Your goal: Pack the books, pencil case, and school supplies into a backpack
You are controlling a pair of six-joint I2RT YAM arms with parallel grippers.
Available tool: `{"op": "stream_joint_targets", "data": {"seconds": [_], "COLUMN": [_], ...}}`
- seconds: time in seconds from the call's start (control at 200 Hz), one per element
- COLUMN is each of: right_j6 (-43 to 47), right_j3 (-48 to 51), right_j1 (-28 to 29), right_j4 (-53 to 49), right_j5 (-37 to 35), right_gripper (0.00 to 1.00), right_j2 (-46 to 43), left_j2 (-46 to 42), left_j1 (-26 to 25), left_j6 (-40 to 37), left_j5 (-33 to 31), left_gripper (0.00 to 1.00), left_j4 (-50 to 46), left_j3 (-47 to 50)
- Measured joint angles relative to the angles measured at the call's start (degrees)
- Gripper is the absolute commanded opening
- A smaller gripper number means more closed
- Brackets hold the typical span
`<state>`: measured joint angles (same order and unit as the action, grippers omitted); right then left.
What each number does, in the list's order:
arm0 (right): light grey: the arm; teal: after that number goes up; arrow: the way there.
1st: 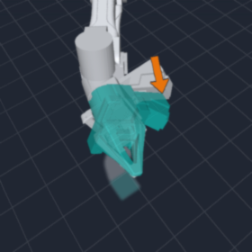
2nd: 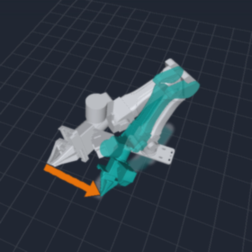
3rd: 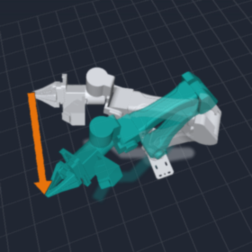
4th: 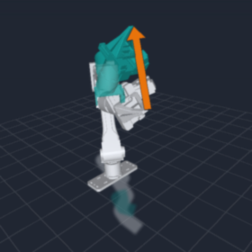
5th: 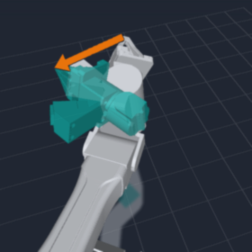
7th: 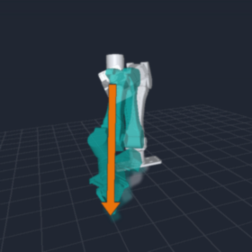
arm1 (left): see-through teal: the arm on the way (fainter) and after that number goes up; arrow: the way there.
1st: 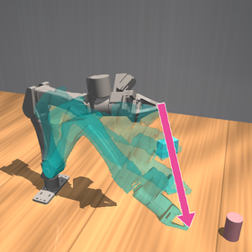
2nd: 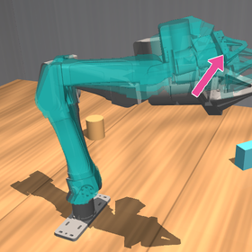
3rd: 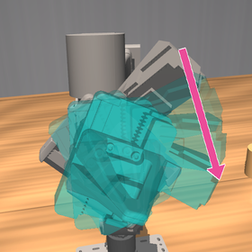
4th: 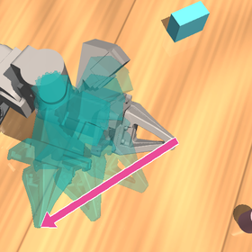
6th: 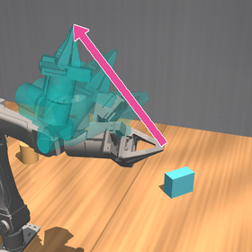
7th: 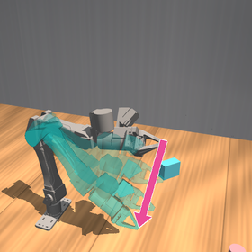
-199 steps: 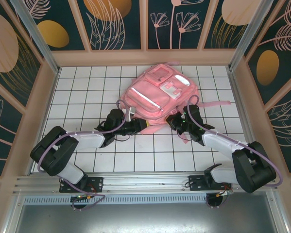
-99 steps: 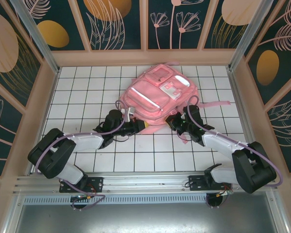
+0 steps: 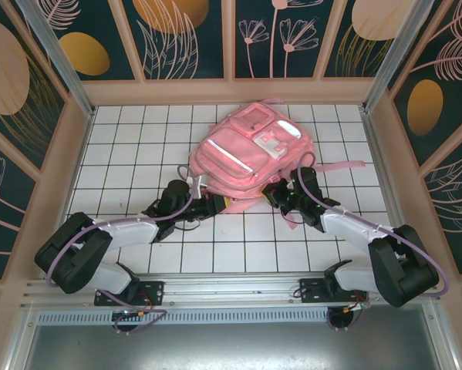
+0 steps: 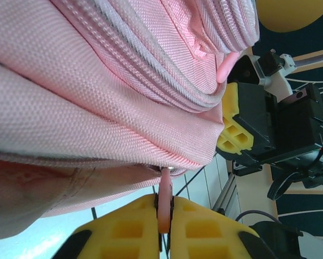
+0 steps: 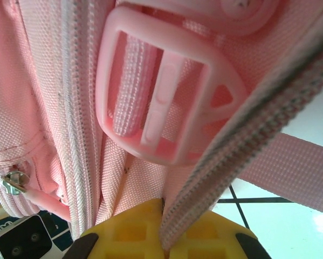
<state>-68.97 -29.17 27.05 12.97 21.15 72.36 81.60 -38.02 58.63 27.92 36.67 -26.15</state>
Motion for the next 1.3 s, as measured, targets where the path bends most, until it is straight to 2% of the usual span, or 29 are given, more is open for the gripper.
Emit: {"op": "stream_joint_targets", "data": {"seconds": [0.055, 0.305, 0.631, 1.001, 1.156, 1.301], "right_j6": [-0.17, -0.04, 1.18, 5.18, 8.2, 11.04], "right_j3": [0.07, 0.07, 0.09, 0.07, -3.1, -5.6], "right_j1": [0.0, 0.0, -0.5, -4.07, -4.61, -8.72], "right_j4": [0.15, -0.09, -2.34, -7.67, -12.83, -19.43], "right_j5": [0.0, -0.2, -0.94, -1.68, -3.67, -10.54], "right_gripper": [0.0, 0.0, 0.0, 0.0, 0.35, 0.46], "right_j2": [0.0, -0.85, -1.81, -2.19, -1.2, -2.51], "left_j2": [-0.24, -1.99, -7.34, -8.72, -8.57, -6.99], "left_j1": [-0.02, -0.02, -0.13, -0.15, -0.17, -0.15], "left_j6": [-0.44, -2.01, -6.27, -9.57, -10.47, -11.13], "left_j5": [-0.09, -2.32, -6.95, -10.01, -9.75, -8.46], "left_gripper": [0.0, 0.0, 0.0, 0.0, 0.0, 0.0], "left_j4": [-0.02, -1.66, -8.63, -13.38, -13.38, -13.35], "left_j3": [0.11, 0.13, 0.13, 0.31, 0.31, 0.22]}}
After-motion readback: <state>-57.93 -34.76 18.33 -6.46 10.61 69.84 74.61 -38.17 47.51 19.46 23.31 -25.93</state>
